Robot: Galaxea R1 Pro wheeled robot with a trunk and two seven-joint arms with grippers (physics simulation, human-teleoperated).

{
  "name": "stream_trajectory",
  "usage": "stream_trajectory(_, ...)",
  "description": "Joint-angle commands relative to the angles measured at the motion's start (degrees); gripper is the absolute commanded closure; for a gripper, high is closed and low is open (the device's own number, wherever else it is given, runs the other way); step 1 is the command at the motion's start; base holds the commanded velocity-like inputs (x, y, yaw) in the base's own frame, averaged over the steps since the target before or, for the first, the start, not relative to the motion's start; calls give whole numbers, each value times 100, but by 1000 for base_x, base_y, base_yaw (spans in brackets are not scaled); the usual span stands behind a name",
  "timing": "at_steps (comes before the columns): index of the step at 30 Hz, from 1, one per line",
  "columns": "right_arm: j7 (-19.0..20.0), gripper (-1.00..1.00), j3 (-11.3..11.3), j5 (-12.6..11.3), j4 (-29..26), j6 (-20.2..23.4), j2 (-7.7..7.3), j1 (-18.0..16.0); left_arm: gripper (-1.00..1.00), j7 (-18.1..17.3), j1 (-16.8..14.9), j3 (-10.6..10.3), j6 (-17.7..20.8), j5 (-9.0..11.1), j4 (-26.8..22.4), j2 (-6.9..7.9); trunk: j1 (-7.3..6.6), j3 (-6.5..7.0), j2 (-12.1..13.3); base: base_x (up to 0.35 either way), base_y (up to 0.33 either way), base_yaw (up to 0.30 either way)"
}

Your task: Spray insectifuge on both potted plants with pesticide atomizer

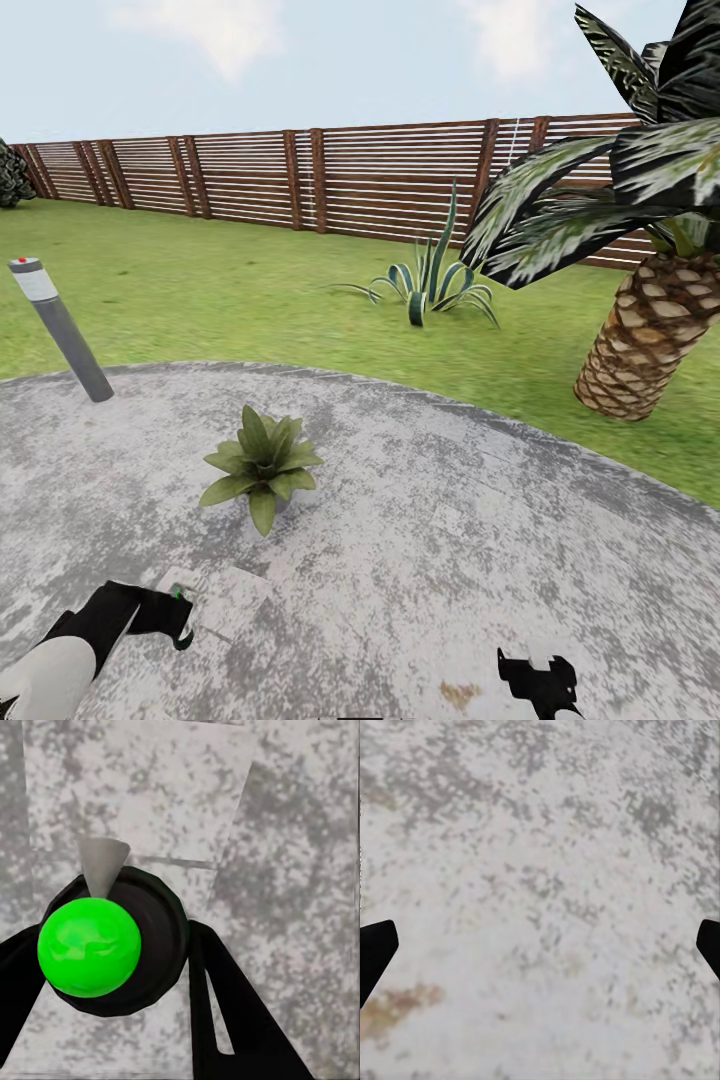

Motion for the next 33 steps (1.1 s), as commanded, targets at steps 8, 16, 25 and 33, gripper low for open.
stream_trajectory(8,-32,-100,49,-35,2,1,0,4,100,-37,39,68,164,-23,-305,-24,-1,-5,-2,244,-119,98)
stream_trajectory(16,-33,-100,51,-36,2,1,0,19,100,-40,36,37,295,-27,-357,-25,-1,-5,-2,126,-253,153)
stream_trajectory(25,-33,-100,58,-36,2,-1,0,58,100,-258,-268,9,1574,-69,-490,-44,-1,-5,-2,205,-247,20)
stream_trajectory(33,-33,-100,58,-36,2,1,0,60,100,-1450,-305,-1484,2327,-99,-681,-10,-1,-5,-2,152,-98,176)
